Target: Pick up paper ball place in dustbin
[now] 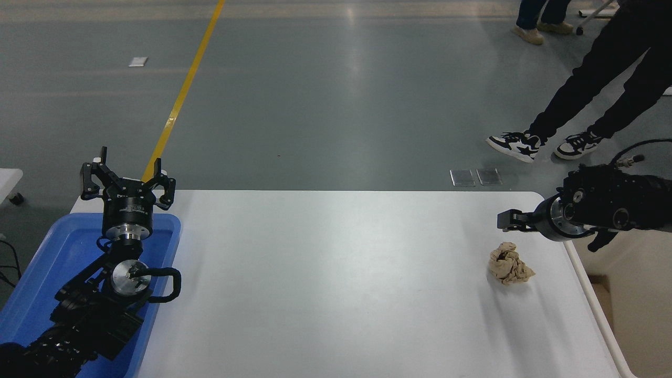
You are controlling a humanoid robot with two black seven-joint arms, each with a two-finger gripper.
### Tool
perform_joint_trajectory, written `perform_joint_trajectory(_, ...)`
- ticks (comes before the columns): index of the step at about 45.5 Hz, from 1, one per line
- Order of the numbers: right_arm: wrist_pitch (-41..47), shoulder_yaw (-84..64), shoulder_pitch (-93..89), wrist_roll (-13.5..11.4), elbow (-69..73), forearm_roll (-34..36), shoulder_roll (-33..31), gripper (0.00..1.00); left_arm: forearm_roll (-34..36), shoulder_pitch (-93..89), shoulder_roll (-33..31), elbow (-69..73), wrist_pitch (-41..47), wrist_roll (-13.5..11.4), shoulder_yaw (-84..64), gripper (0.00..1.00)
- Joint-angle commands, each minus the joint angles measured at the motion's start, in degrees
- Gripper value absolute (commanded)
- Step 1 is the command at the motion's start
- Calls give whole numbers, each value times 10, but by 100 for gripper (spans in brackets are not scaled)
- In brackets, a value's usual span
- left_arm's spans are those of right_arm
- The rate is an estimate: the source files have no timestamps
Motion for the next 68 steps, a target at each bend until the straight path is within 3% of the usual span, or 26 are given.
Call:
perform_joint_trajectory(1, -34, 12, -75, 1, -58, 0, 41, 100, 0, 0, 0, 0, 0, 0, 0, 99)
perform_joint_trajectory(23, -43, 37, -125, -1, -104, 0, 74, 100, -1, 0, 0, 0, 0, 0, 0, 99)
perform_joint_trajectory(30, -45, 33, -138, -1, -114, 0, 78, 95, 0, 0, 0, 0, 0, 1, 0, 99)
perform_joint_trajectory(35, -56, 34, -147, -1, -118, 2, 79, 86, 0, 0, 0, 0, 0, 1, 0, 99)
perform_joint_trajectory(37, -65, 36, -148, -1, -126, 7, 82, 67, -1, 0, 0, 0, 0, 0, 0, 99)
perform_joint_trajectory(39, -73, 36, -149, -1, -129, 7, 83, 39, 0, 0, 0, 0, 0, 0, 0, 99)
perform_joint_trajectory(43, -73, 35, -148, -1, -129, 8, 86, 30, 0, 0, 0, 0, 0, 0, 0, 99)
perform_joint_trajectory(47, -71, 32, -142, -1, -127, 8, 82, 1, 0, 0, 0, 0, 0, 0, 0, 99)
perform_joint_trajectory(53, -55, 13, -108, 0, -107, 4, 65, 0, 0, 0, 0, 0, -1, 1, 0, 99)
perform_joint_trajectory(68, 0, -69, 144, 1, 126, 11, -55, 0, 0, 0, 0, 0, 0, 2, 0, 99)
